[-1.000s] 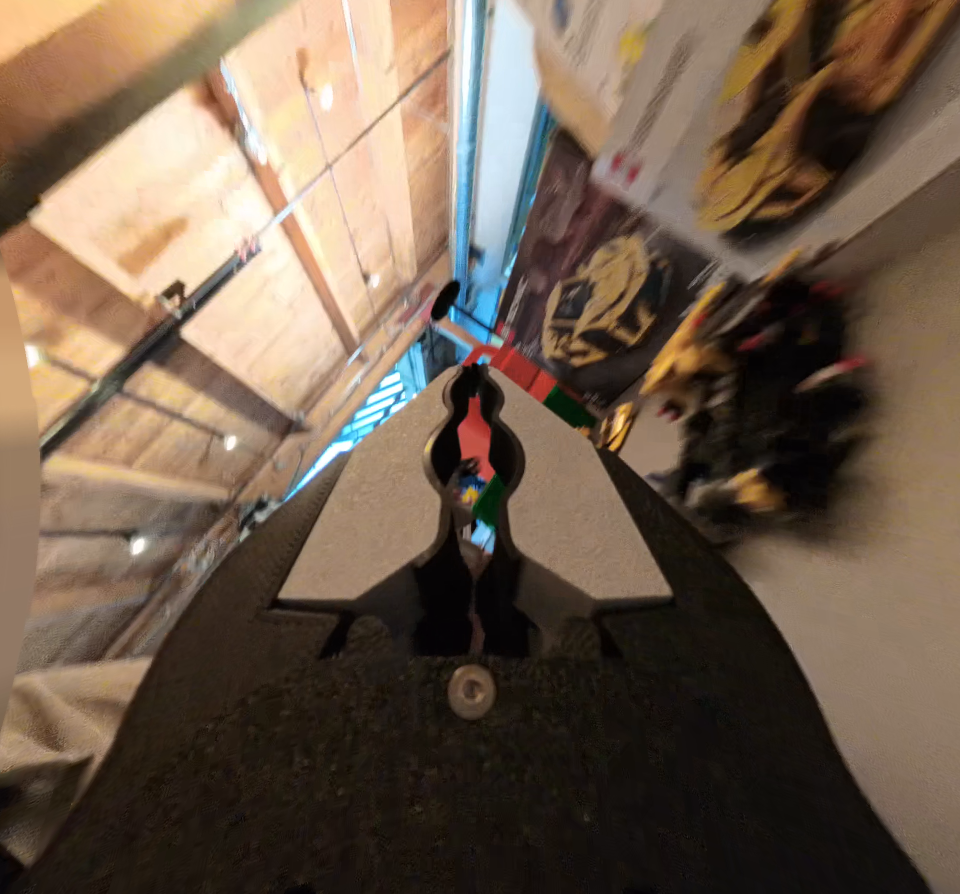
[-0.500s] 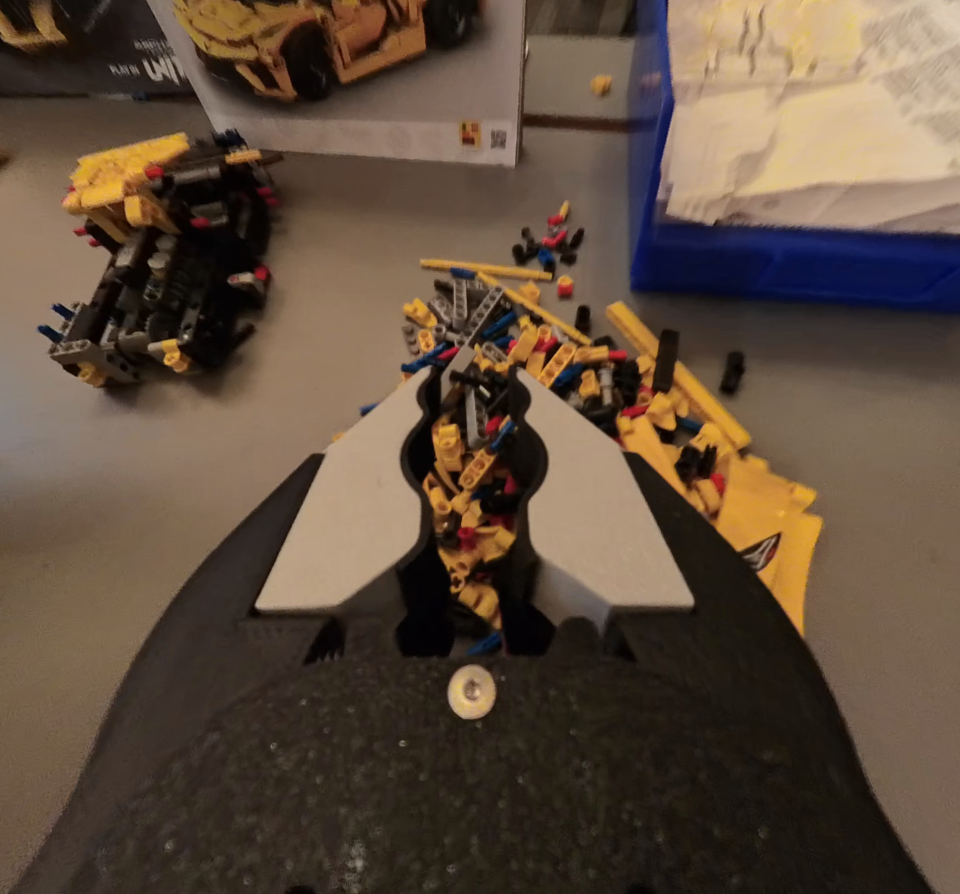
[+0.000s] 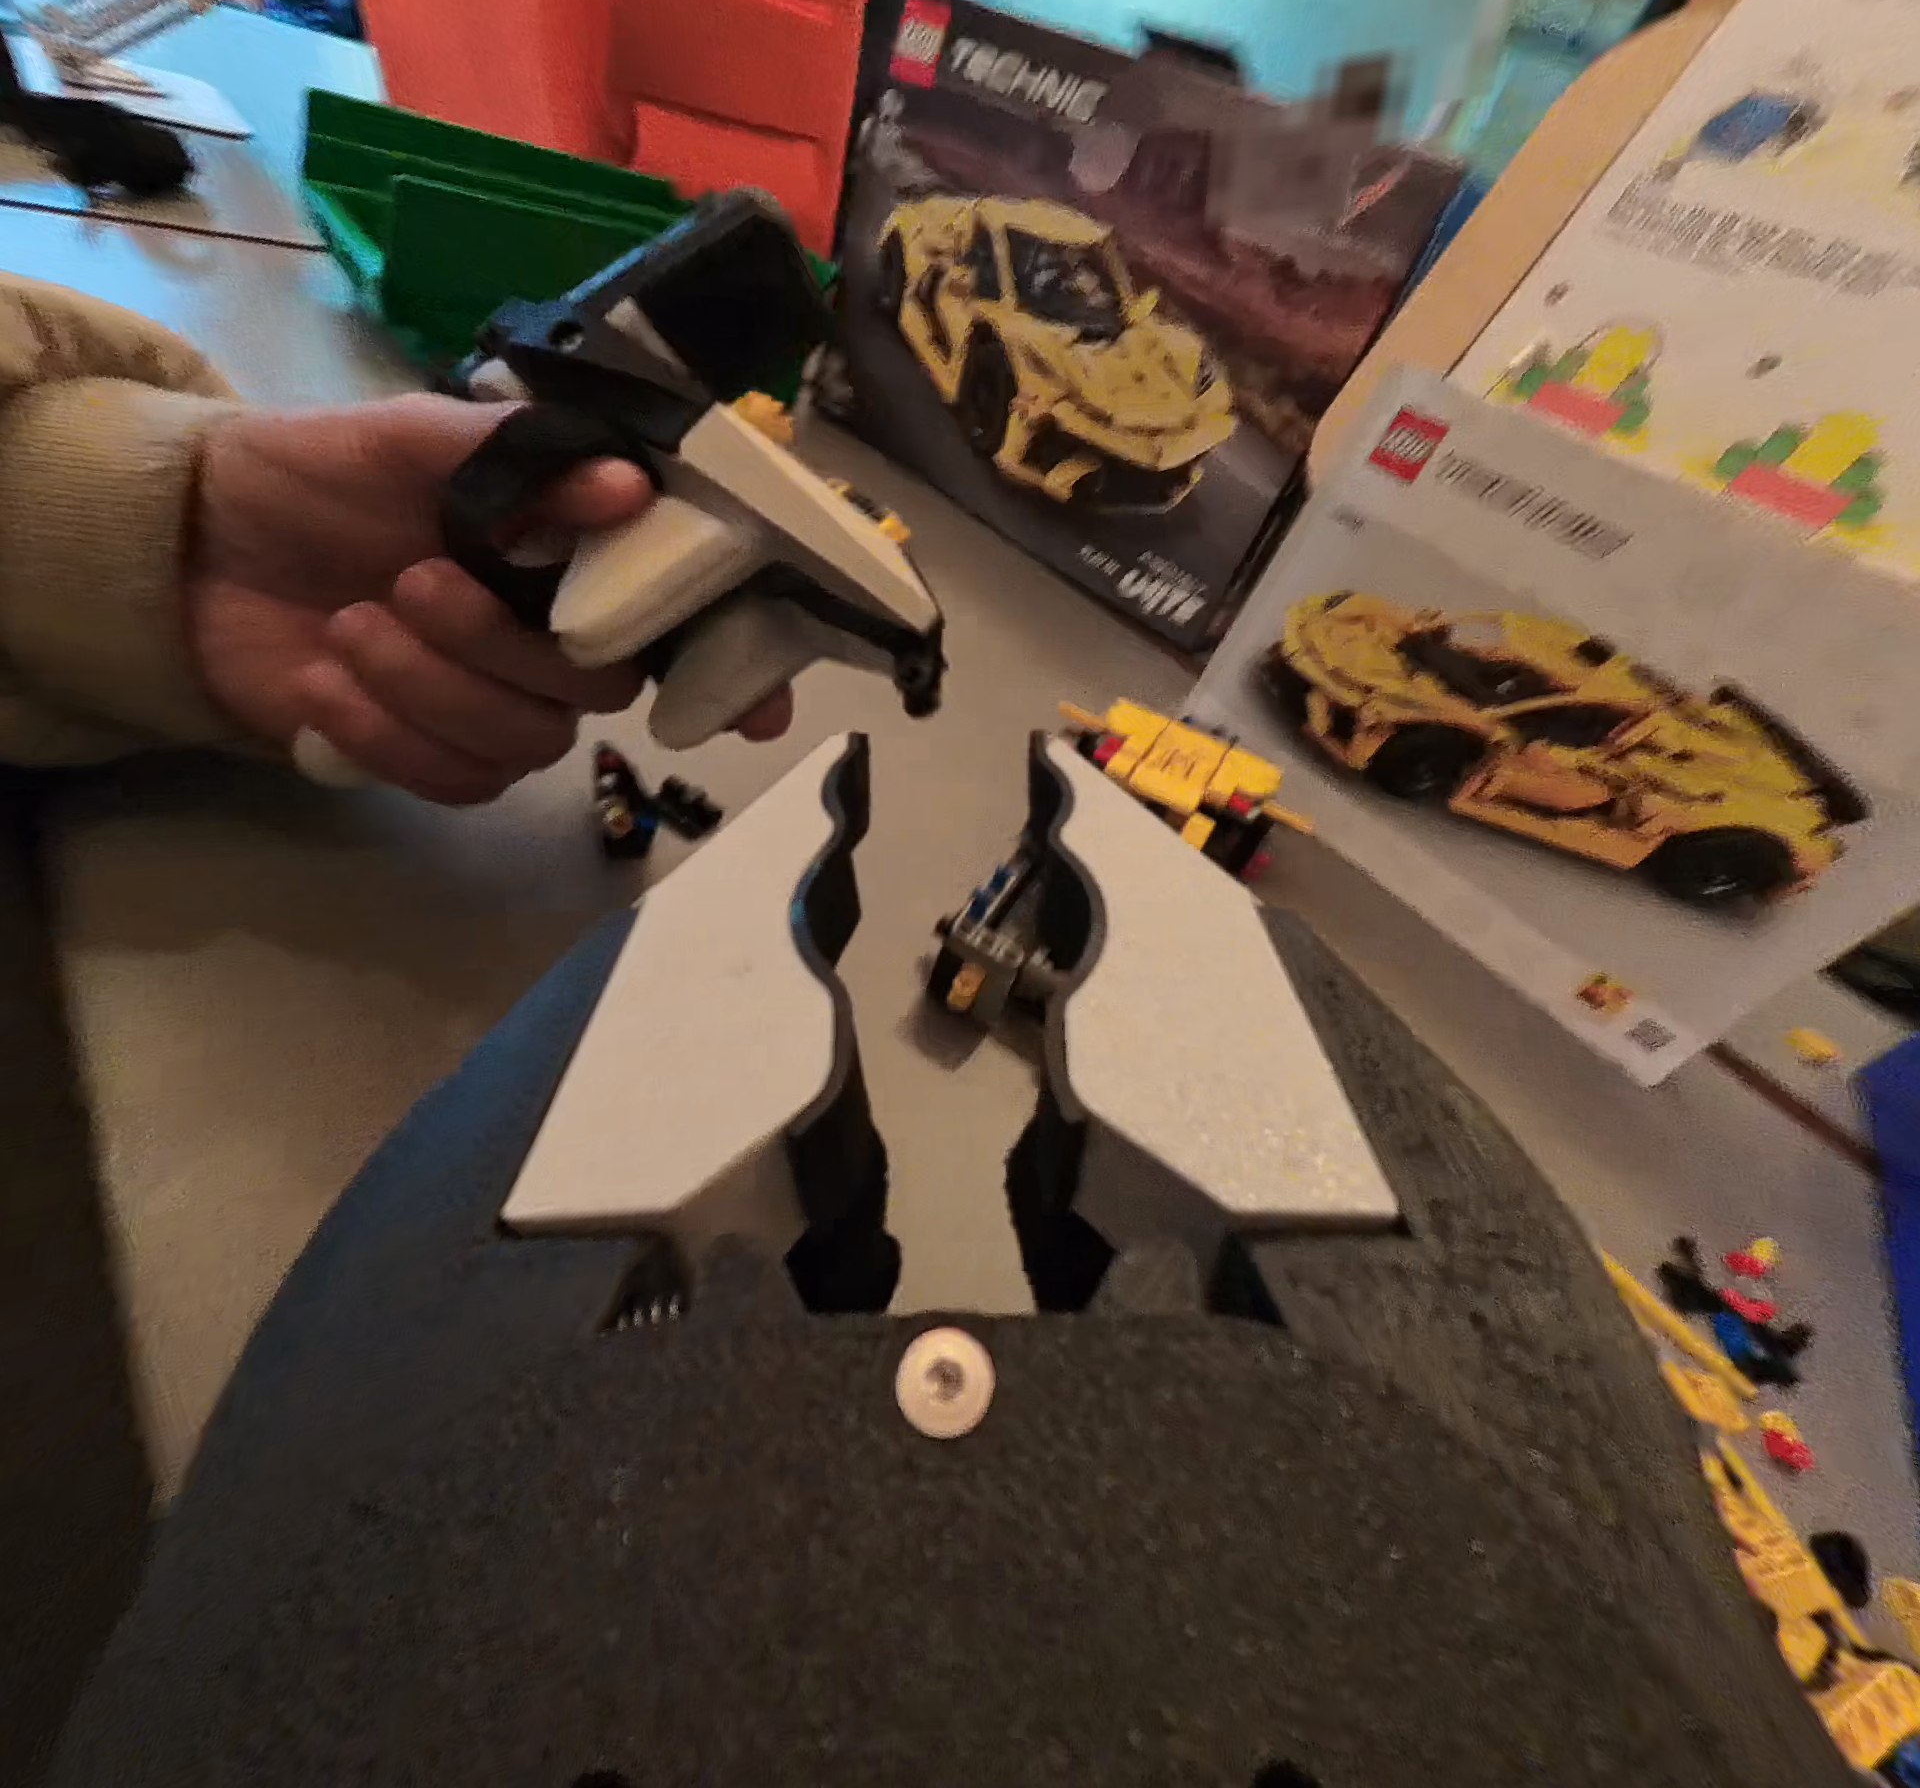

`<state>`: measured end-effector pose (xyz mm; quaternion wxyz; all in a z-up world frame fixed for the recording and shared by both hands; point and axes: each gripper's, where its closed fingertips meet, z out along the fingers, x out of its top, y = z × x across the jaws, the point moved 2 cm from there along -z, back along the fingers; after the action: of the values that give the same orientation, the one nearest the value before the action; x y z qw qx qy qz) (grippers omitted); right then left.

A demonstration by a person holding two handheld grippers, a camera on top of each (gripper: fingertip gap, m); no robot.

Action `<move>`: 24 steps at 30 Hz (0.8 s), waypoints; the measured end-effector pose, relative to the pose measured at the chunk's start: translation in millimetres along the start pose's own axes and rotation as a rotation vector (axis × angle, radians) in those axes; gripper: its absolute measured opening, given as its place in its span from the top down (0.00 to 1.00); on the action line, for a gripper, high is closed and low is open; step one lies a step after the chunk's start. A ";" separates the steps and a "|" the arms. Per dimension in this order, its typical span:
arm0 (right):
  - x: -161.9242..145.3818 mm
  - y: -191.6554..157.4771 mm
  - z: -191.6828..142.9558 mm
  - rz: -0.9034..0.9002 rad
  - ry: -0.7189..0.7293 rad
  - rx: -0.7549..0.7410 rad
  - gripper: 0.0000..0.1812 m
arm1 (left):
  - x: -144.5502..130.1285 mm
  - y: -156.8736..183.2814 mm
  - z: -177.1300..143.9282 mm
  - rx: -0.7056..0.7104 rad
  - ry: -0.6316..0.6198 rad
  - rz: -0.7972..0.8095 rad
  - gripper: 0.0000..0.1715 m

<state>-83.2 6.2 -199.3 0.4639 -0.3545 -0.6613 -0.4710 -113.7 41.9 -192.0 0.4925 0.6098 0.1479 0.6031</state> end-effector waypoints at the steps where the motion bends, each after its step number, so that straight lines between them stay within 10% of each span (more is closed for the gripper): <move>1: 3.8 -1.0 3.0 -0.041 0.030 -0.056 0.85 | -0.4 -0.4 -0.2 -0.007 -0.003 -0.017 0.96; 14: 0.9 -8.1 2.4 -0.093 0.001 -0.038 0.97 | -3.4 -1.8 -0.2 0.026 -0.067 0.051 0.95; 18: -28.8 61.4 -28.5 0.019 -0.170 -0.214 0.97 | 46.1 -15.8 -41.4 0.209 -0.030 0.225 0.79; 24: -136.7 152.2 -106.0 0.290 -0.622 -0.591 0.97 | 0.6 -56.9 -106.0 0.427 -0.639 0.498 0.80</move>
<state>127.8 -52.6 -270.7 0.1833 -0.6855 -0.5499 -0.4406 -183.5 113.9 -258.5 0.2166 0.8701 -0.0414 0.4407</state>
